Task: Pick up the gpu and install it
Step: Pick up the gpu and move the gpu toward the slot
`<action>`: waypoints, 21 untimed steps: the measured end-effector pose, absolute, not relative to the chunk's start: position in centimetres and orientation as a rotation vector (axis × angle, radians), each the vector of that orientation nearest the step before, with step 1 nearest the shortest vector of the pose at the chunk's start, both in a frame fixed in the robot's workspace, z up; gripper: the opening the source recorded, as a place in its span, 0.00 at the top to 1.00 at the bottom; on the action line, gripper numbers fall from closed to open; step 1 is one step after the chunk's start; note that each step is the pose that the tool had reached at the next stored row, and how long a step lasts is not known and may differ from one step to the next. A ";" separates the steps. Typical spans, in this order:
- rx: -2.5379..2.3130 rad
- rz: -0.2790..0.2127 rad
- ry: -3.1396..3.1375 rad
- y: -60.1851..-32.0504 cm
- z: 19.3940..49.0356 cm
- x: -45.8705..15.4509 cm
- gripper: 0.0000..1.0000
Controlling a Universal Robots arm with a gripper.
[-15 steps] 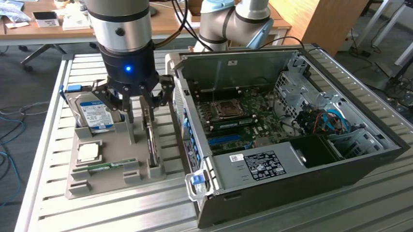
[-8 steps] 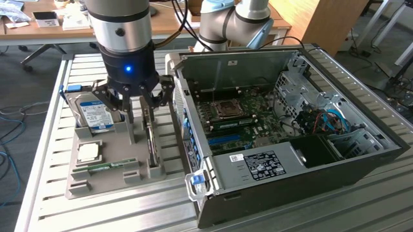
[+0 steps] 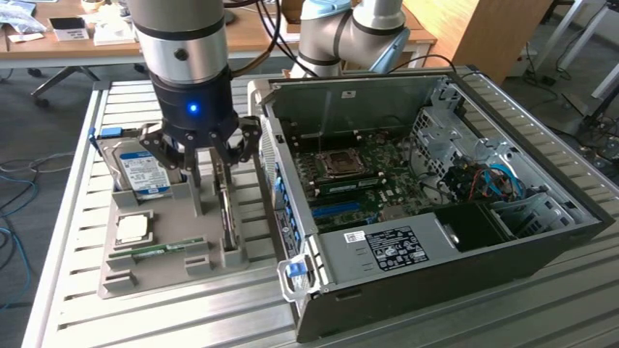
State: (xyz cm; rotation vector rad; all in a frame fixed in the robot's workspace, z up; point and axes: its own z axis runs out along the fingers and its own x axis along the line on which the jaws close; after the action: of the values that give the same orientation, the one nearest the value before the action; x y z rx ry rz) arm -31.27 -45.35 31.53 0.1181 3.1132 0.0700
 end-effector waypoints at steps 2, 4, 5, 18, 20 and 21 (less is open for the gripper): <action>0.118 0.070 3.113 -45.3 31.4 -31.3 0.53; 0.118 0.070 3.113 -45.3 31.4 -31.3 0.53; 0.118 0.070 3.113 -45.3 31.4 -31.3 0.53; 0.118 0.070 3.113 -45.3 30.8 -31.3 0.53; 0.118 0.070 3.113 -45.3 30.8 -31.3 0.53; 0.118 0.070 3.113 -45.3 30.8 -31.3 0.53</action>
State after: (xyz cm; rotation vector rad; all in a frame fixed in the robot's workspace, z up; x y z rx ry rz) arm -31.27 -45.35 30.75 0.1180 3.1132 0.0702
